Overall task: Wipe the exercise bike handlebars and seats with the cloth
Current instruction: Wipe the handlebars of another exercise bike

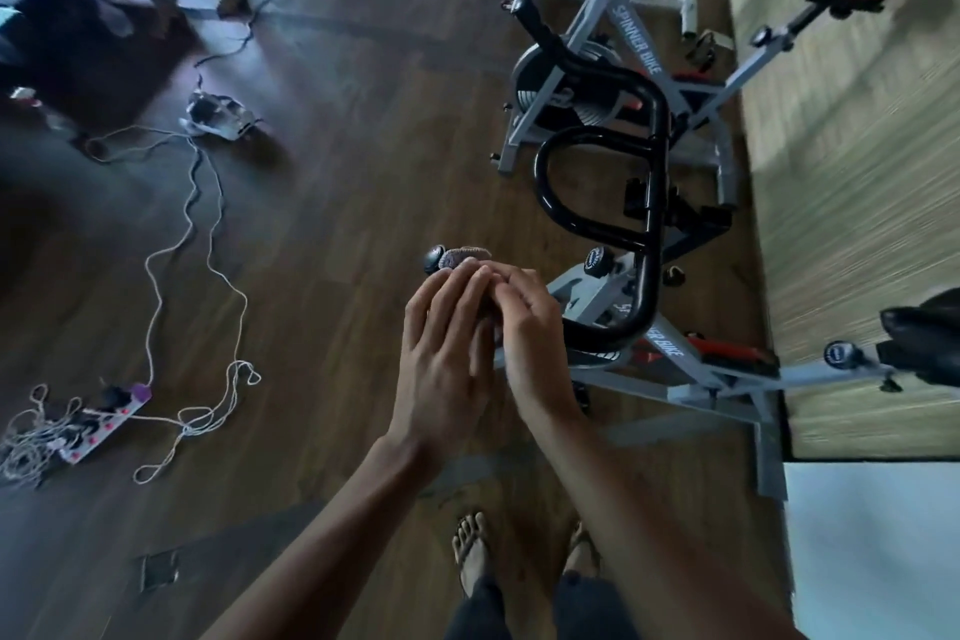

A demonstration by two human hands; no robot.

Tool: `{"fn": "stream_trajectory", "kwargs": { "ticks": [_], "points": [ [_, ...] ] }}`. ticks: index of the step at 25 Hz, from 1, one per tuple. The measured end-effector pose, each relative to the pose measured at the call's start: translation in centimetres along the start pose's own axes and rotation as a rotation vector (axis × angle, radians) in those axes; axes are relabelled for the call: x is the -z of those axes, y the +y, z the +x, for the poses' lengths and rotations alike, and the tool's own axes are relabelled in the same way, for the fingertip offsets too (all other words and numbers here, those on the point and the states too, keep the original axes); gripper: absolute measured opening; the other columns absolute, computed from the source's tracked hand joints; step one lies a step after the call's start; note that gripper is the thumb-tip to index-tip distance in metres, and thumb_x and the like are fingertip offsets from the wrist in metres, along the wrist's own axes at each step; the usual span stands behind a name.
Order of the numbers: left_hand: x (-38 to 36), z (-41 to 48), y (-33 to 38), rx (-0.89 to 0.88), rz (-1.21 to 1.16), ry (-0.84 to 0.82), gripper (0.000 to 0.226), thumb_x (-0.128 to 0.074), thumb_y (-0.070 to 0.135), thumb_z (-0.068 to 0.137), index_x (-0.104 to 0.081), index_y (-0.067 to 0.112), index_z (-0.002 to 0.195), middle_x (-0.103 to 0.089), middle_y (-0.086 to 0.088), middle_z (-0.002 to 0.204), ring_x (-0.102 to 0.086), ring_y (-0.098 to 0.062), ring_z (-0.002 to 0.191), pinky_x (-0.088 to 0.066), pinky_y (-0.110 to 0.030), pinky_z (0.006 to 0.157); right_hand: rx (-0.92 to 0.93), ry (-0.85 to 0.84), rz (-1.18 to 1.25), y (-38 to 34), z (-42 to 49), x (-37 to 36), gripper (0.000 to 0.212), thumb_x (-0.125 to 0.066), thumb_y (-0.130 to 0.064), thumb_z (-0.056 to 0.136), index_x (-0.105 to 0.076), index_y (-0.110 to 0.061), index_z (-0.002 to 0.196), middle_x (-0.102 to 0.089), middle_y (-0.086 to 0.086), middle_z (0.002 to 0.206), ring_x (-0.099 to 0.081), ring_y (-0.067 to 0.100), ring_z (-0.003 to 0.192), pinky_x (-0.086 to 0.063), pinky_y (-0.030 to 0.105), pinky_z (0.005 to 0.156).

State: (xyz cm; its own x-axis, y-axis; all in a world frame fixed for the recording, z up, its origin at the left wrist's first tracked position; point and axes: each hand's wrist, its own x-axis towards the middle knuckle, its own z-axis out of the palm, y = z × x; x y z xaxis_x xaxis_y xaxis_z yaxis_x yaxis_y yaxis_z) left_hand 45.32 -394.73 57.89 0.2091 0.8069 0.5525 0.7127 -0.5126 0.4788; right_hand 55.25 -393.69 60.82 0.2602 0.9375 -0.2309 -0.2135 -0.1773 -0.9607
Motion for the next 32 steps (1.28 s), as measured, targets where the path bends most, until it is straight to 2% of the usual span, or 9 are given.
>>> {"fn": "stream_trajectory", "kwargs": {
  "ticks": [4,9,12,15,19,21,24,27,32],
  "points": [
    [-1.6,0.2,-1.3,-0.073,0.203,-0.003,0.04,-0.042,0.025,0.107,-0.056,0.005,0.14,-0.05,-0.009,0.149,-0.038,-0.026,0.138,-0.029,-0.036,0.115,0.027,-0.142,0.011,0.2,0.8,1.8,0.03,-0.045,-0.005,0.102,-0.07,-0.012,0.116,-0.071,0.004,0.117,-0.067,0.012,0.112,-0.053,0.028,0.099],
    [-2.9,0.3,-2.7,-0.142,0.328,-0.001,0.043,-0.031,0.021,0.109,-0.058,0.005,0.138,-0.045,-0.006,0.149,-0.028,-0.024,0.144,-0.017,-0.044,0.121,0.372,0.017,-0.888,3.3,3.7,6.5,0.026,-0.049,-0.021,0.105,-0.07,-0.015,0.118,-0.067,0.0,0.112,-0.063,0.012,0.102,-0.051,0.03,0.091],
    [-3.4,0.4,-3.5,-0.233,0.349,-0.018,0.046,-0.044,0.005,0.101,-0.044,0.001,0.148,-0.037,-0.011,0.157,-0.005,-0.02,0.155,0.002,-0.046,0.125,0.43,0.082,-1.144,4.9,4.3,7.7,0.026,-0.048,-0.025,0.105,-0.071,-0.016,0.11,-0.071,0.0,0.107,-0.065,0.022,0.098,-0.049,0.037,0.086],
    [-3.5,0.5,-5.5,-0.357,0.355,0.001,0.084,-0.057,-0.006,0.085,-0.018,0.008,0.158,-0.008,0.0,0.168,0.005,-0.017,0.155,0.006,-0.046,0.124,0.564,0.1,-1.171,5.7,4.4,8.2,0.026,-0.046,-0.029,0.106,-0.069,-0.017,0.105,-0.072,-0.003,0.095,-0.067,0.019,0.083,-0.049,0.033,0.072],
    [-4.9,1.8,-8.1,-0.477,0.265,0.146,0.051,-0.034,0.019,0.103,-0.028,0.005,0.151,-0.028,-0.004,0.16,-0.005,-0.017,0.155,0.001,-0.045,0.125,0.807,0.107,-1.215,6.5,4.1,8.6,0.035,-0.044,-0.031,0.106,-0.071,-0.012,0.093,-0.067,-0.004,0.071,-0.061,0.013,0.059,-0.038,0.024,0.06],
    [-5.5,2.4,-8.9,-0.528,0.262,0.205,0.049,-0.027,0.028,0.107,-0.031,0.006,0.151,-0.036,-0.008,0.154,-0.009,-0.017,0.155,-0.002,-0.046,0.125,0.84,0.133,-1.227,6.6,4.0,8.6,0.036,-0.044,-0.031,0.105,-0.072,-0.012,0.092,-0.067,-0.005,0.068,-0.06,0.013,0.056,-0.033,0.022,0.061],
    [-5.2,2.9,-10.5,-0.622,0.302,0.253,0.051,-0.026,0.031,0.108,-0.028,0.008,0.154,-0.019,0.0,0.166,-0.012,-0.019,0.154,-0.001,-0.048,0.124,0.852,0.094,-1.194,6.6,4.1,9.0,0.036,-0.044,-0.032,0.105,-0.074,-0.012,0.095,-0.07,-0.005,0.072,-0.064,0.012,0.061,-0.037,0.022,0.064],
    [-4.9,2.5,-11.2,-0.601,0.294,0.296,0.049,-0.028,0.024,0.107,-0.035,0.002,0.15,-0.015,0.002,0.167,-0.012,-0.022,0.154,-0.002,-0.048,0.124,0.829,0.071,-1.12,6.8,4.2,10.5,0.033,-0.048,-0.033,0.105,-0.074,-0.015,0.099,-0.075,-0.005,0.085,-0.069,0.011,0.078,-0.048,0.035,0.084],
    [-7.7,1.8,-9.3,-0.471,0.17,0.382,0.045,-0.026,0.023,0.107,-0.042,0.0,0.142,-0.035,-0.013,0.152,-0.007,-0.02,0.155,-0.008,-0.049,0.124,0.884,0.231,-1.168,8.1,4.7,12.2,0.04,-0.045,-0.033,0.106,-0.066,-0.018,0.075,-0.061,-0.01,0.063,-0.056,0.014,0.065,-0.039,0.04,0.087]
  ]
}}
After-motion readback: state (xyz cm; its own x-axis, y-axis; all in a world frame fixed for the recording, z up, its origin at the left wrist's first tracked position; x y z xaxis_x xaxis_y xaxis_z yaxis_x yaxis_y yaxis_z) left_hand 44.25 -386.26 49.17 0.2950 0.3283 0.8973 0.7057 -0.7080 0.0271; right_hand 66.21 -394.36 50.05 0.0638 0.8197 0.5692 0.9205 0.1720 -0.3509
